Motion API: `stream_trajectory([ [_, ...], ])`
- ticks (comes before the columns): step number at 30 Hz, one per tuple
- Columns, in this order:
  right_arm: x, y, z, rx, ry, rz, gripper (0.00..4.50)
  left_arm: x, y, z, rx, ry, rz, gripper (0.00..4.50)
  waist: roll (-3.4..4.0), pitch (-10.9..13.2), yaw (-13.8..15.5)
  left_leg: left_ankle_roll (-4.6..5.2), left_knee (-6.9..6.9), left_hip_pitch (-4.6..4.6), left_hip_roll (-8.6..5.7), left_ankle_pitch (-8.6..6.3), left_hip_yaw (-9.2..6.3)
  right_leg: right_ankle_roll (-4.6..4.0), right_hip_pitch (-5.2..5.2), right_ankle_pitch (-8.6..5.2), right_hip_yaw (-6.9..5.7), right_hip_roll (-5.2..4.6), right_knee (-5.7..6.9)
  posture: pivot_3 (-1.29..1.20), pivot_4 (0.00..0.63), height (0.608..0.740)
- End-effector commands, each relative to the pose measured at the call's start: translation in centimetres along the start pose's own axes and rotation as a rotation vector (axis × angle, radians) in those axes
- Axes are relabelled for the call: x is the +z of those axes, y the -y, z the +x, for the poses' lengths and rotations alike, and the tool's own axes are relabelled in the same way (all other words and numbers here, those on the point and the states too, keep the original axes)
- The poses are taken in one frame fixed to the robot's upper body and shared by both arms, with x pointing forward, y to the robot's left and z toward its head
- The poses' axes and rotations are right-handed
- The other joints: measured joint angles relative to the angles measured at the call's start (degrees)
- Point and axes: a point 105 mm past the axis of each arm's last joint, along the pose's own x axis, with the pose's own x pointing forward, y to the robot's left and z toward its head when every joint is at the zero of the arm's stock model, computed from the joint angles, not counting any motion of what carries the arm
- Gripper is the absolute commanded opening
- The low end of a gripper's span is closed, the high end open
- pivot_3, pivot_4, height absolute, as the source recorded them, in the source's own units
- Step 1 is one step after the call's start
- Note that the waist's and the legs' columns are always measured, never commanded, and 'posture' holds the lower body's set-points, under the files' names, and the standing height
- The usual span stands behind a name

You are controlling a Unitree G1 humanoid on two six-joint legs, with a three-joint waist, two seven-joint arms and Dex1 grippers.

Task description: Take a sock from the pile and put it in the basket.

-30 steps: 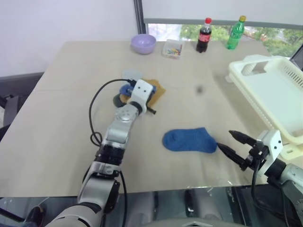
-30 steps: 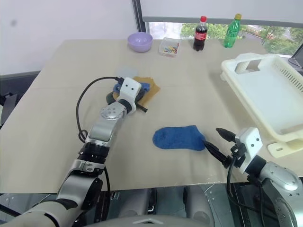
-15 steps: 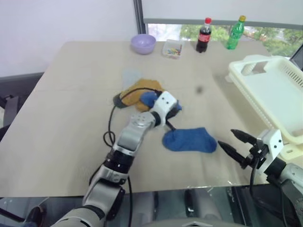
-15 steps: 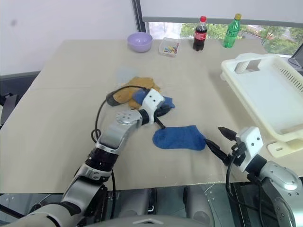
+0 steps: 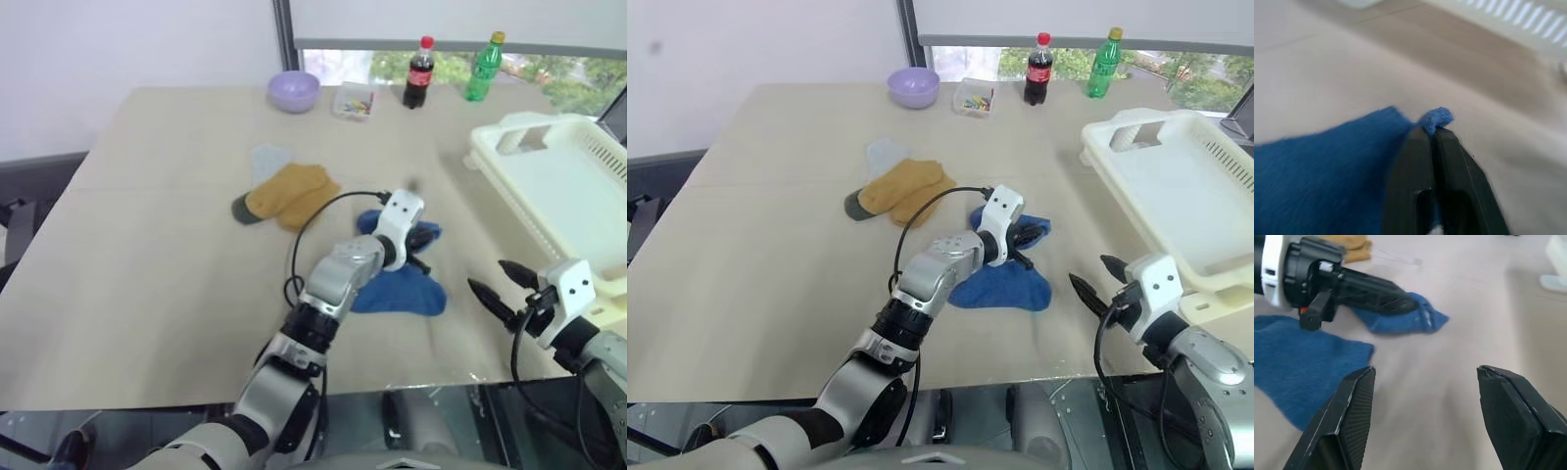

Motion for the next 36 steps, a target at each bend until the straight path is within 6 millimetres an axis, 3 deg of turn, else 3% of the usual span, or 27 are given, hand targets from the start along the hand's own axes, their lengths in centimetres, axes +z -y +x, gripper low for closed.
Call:
stream_trajectory([
  [1, 1.0, 0.4, -0.4, -0.035, 0.022, -0.01, 3.39, 3.0, 2.1, 0.7, -0.063, 0.098, 0.016, 2.27, 0.0, 0.0, 0.2, 0.0, 0.01, -0.01, -0.01, 0.0, 0.01, 0.0, 0.0, 0.0, 0.02, -0.01, -0.01, 0.0, 0.15, 0.74],
  [3, 1.0, 0.5, -0.5, -0.041, 0.017, -0.002, 3.39, 3.3, 2.1, 0.1, -0.09, 0.102, 0.021, 3.12, 0.0, 0.0, 0.2, 0.0, 0.01, -0.03, -0.03, 0.0, 0.03, 0.01, 0.0, 0.0, 0.04, -0.05, -0.04, 0.0, 0.15, 0.74],
  [6, 0.9, 0.6, -0.4, -0.046, 0.001, -0.002, 3.39, 4.4, 1.9, -1.1, -0.139, 0.119, 0.013, 3.12, -0.01, 0.0, 0.2, 0.0, 0.01, -0.06, -0.03, 0.0, 0.02, 0.0, 0.0, 0.0, 0.03, -0.05, -0.07, 0.0, 0.15, 0.74],
  [9, 0.4, 0.8, 0.5, -0.039, -0.038, 0.025, 3.39, 7.2, 1.4, -3.5, -0.267, 0.165, -0.056, 3.12, 0.0, 0.0, -0.1, 0.0, 0.01, -0.1, 0.0, 0.0, 0.02, 0.0, -0.07, 0.0, 0.03, -0.03, -0.05, 0.0, 0.15, 0.74],
  [13, 0.4, 0.9, 1.8, -0.043, -0.029, 0.097, 3.39, 8.0, -1.8, -4.6, -0.196, 0.16, 0.013, 3.12, 0.06, 0.0, -0.6, 0.0, 0.01, 0.03, 0.0, 0.0, -0.02, -0.01, -0.04, 0.0, 0.03, 0.02, 0.04, 0.0, 0.15, 0.74],
  [17, 0.6, 1.2, 3.5, -0.067, 0.004, 0.228, 3.39, 6.2, -6.9, -4.7, -0.02, 0.084, 0.029, 3.12, 0.07, 0.0, -0.6, 0.0, 0.0, 0.01, -0.01, 0.0, -0.03, -0.02, 0.0, 0.01, 0.03, 0.06, 0.02, 0.0, 0.15, 0.74],
  [19, 0.5, 1.3, 4.4, -0.078, 0.004, 0.29, 3.39, 5.0, -8.4, -4.6, 0.035, 0.032, 0.061, 3.12, 0.04, 0.0, -0.7, 0.0, 0.01, 0.0, -0.02, 0.0, -0.01, -0.12, -0.01, 0.14, 0.08, 0.05, 0.0, 0.0, 0.15, 0.74],
  [27, -0.9, -0.6, 6.4, -0.001, -0.04, 0.626, 3.39, 1.4, -10.1, -4.0, 0.059, -0.083, 0.116, 3.12, 0.03, 0.0, 0.0, 0.0, -0.05, -0.18, -0.04, 0.0, 0.0, 0.0, -0.1, 0.27, -0.03, 0.0, -0.12, 0.0, 0.15, 0.74],
  [32, -0.8, -1.0, 7.2, 0.017, -0.046, 0.722, 3.39, 0.6, -10.0, -3.8, 0.043, -0.111, 0.135, 3.12, 0.03, 0.0, 0.0, 0.01, -0.05, -0.17, -0.03, 0.0, -0.01, 0.0, -0.1, 0.27, 0.01, -0.01, -0.11, 0.0, 0.15, 0.74],
  [36, -0.9, -0.6, 7.4, -0.016, -0.047, 0.733, 1.6, 0.6, -10.1, -3.8, 0.053, -0.102, 0.116, 3.18, 0.03, 0.0, 0.0, 0.01, -0.05, -0.15, -0.03, 0.0, 0.0, 0.0, -0.1, 0.27, -0.03, 0.0, -0.04, 0.0, 0.15, 0.74],
])
